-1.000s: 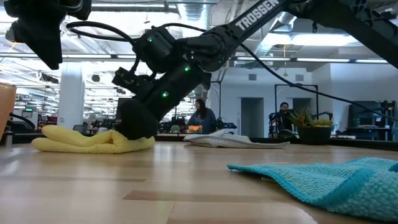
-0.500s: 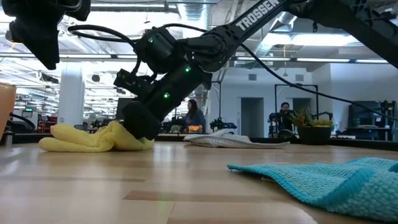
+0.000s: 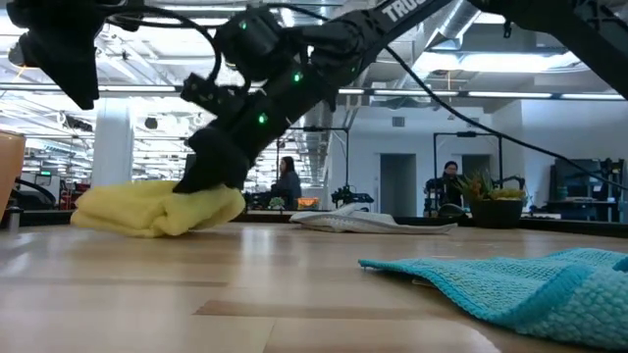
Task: Fold microfiber towels
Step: Put the folded yellow towel into the orange bin
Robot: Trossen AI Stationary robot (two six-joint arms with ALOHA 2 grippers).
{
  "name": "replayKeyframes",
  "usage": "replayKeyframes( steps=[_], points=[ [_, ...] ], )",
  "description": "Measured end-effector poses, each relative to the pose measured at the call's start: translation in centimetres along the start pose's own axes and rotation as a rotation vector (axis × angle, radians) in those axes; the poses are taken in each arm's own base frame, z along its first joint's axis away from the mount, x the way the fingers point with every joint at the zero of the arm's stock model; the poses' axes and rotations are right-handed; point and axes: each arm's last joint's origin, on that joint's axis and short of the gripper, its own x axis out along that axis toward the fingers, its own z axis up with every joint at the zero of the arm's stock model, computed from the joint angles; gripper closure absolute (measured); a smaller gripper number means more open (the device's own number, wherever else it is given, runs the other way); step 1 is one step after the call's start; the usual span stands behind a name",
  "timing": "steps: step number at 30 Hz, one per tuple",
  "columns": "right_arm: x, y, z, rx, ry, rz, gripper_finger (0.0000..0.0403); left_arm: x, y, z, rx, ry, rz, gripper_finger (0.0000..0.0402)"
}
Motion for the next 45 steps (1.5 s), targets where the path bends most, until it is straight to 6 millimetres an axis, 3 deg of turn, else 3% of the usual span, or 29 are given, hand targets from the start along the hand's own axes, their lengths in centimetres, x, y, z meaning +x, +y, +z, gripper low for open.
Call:
replayKeyframes(
  steps=[7, 15, 22, 28, 36, 45],
  points=[
    [-1.7, 0.0, 1.9, -0.006, -0.04, -0.048, 0.0397, -0.4, 0.4, 0.1, 0.028, -0.011, 0.045, 0.0251],
    [-4.4, 0.8, 4.6, -0.02, -0.111, -0.066, 0.0398, -4.0, 0.8, 0.9, 0.07, -0.108, 0.126, 0.0251],
    [-7.4, 3.2, 7.7, -0.048, -0.218, -0.04, 0.0398, -6.6, 0.8, 1.4, 0.08, -0.133, 0.095, 0.0251],
    [-8.8, 5.8, 10.0, -0.069, -0.323, -0.013, 0.0398, -7.5, 0.6, 1.5, 0.083, -0.153, 0.065, 0.0251],
    [-9.4, 7.4, 10.9, -0.076, -0.393, 0.009, 0.0398, -7.6, 0.5, 1.3, 0.07, -0.152, 0.056, 0.0251],
    [-7.5, 9.5, 10.5, -0.08, -0.461, 0.071, 0.0396, -7.6, 0.4, 1.3, 0.097, -0.129, 0.046, 0.0251]
  ],
)
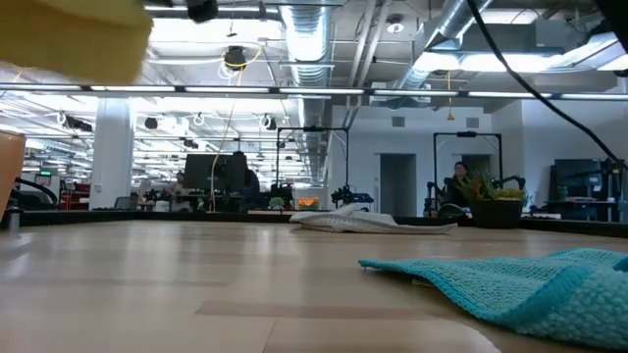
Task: Fold microfiber towels
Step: Put the folded yellow towel into the orange bin
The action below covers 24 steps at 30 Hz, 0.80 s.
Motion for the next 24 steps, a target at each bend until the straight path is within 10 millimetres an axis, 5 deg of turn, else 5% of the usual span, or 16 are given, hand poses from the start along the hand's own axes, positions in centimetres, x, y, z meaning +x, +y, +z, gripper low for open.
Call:
replayKeyframes(
  steps=[12, 24],
  points=[
    [1.8, 1.9, -2.4, -0.006, -0.012, 0.062, 0.0395, 0.0, 0.0, 0.0, -0.001, 0.005, -0.003, 0.0251],
    [1.7, 1.9, -2.0, -0.014, -0.036, 0.084, 0.0374, 0.0, 0.0, 0.0, 0.006, 0.005, -0.002, 0.0251]
  ],
)
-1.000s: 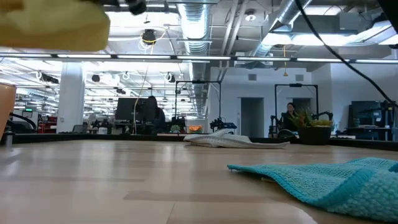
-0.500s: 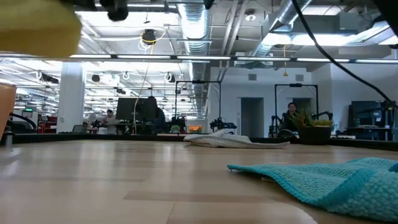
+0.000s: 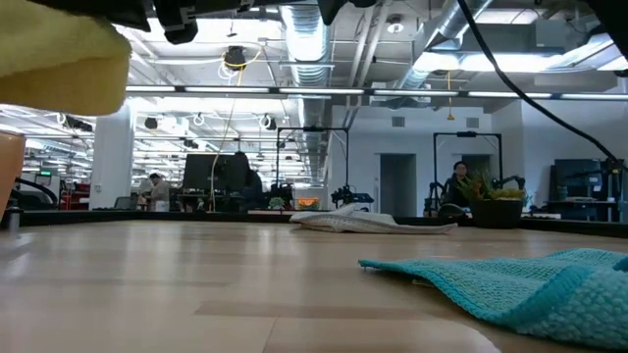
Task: Fold microfiber towels
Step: Put the folded yellow towel into the orange bin
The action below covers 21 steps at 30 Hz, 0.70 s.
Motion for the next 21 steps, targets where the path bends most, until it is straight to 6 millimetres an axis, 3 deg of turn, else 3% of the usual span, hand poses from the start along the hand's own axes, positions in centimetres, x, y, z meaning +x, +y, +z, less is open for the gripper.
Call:
replayKeyframes(
  steps=[10, 21],
  points=[
    [0.0, 0.04, 0.03, -0.001, -0.007, 0.014, 0.0317, 0.0, 0.01, 0.0, 0.001, 0.001, 0.001, 0.0251],
    [0.0, 0.04, 0.02, 0.0, -0.006, 0.014, 0.0196, 0.0, 0.0, -0.09, 0.002, 0.028, -0.008, 0.0251]
  ],
)
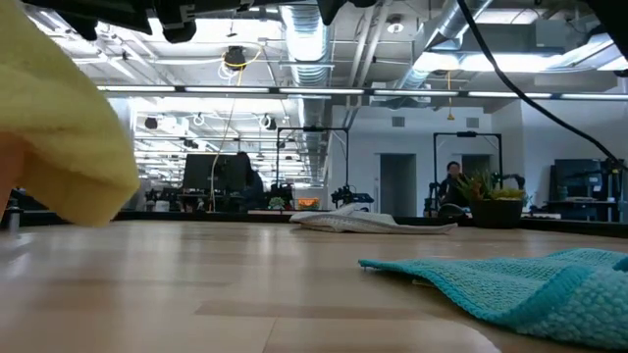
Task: Fold microfiber towels
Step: Put the folded yellow towel into the orange bin
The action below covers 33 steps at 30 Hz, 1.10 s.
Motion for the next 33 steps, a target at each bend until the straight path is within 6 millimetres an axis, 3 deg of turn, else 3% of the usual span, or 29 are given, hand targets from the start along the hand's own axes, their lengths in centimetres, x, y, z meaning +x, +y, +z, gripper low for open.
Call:
replayKeyframes(
  steps=[5, 13, 22, 26, 33],
  points=[
    [0.0, 0.0, -0.1, 0.0, 0.011, 0.005, 0.0173, 0.0, 0.0, 0.0, 0.0, 0.0, 0.0, 0.0251],
    [0.0, -0.1, -0.5, 0.003, 0.043, 0.013, 0.018, -0.1, -0.2, -0.4, 0.017, 0.067, -0.039, 0.0251],
    [0.0, -0.4, -0.8, 0.006, 0.059, 0.011, 0.018, -1.1, -3.7, -3.1, 0.343, 0.045, -0.244, 0.0251],
    [0.0, -0.6, -0.9, 0.014, 0.061, 0.006, 0.0179, 0.2, -5.9, -4.5, 0.474, -0.012, -0.246, 0.0251],
    [-0.1, -1.0, -1.0, 0.03, 0.063, 0.001, 0.0182, 3.5, -8.3, -6.2, 0.632, 0.067, -0.136, 0.0251]
  ],
)
